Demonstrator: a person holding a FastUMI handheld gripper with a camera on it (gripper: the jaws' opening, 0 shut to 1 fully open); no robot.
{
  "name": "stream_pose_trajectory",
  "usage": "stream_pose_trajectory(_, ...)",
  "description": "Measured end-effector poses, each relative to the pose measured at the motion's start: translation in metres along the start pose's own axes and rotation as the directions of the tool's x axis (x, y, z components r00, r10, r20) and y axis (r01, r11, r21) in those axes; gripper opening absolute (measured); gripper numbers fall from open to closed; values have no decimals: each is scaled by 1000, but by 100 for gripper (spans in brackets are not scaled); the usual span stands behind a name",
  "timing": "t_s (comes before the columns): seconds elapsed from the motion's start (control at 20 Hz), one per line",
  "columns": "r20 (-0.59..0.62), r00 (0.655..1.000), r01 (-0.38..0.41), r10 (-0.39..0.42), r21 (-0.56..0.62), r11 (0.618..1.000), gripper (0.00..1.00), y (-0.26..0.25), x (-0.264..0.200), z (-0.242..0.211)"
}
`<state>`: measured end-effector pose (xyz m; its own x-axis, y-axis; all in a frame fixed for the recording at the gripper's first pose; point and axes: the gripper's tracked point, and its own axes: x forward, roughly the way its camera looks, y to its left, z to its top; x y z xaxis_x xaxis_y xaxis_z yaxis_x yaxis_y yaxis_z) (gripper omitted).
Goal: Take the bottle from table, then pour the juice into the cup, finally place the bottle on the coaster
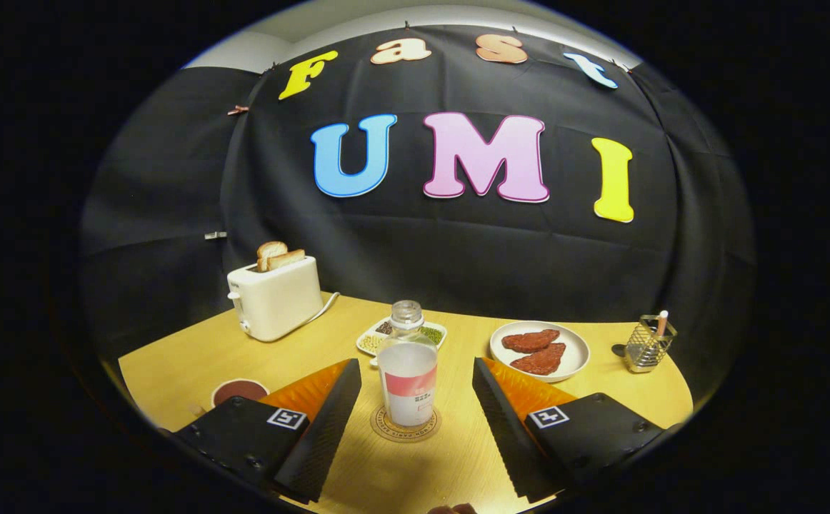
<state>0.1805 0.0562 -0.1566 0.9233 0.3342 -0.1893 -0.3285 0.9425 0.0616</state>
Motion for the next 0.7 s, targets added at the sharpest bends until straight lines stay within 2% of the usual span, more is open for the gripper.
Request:
stream_pose_trajectory(0.35, 86, 996, 35, -33, -21, 999, 96, 0, -84, 59)
stream_pose_trajectory(0.5, 131, 991, 28, -20, -61, 998, 96, 5, -119, 74)
stream_pose_trajectory(0.7, 120, 989, 100, -91, -69, 993, 97, -5, -160, 83)
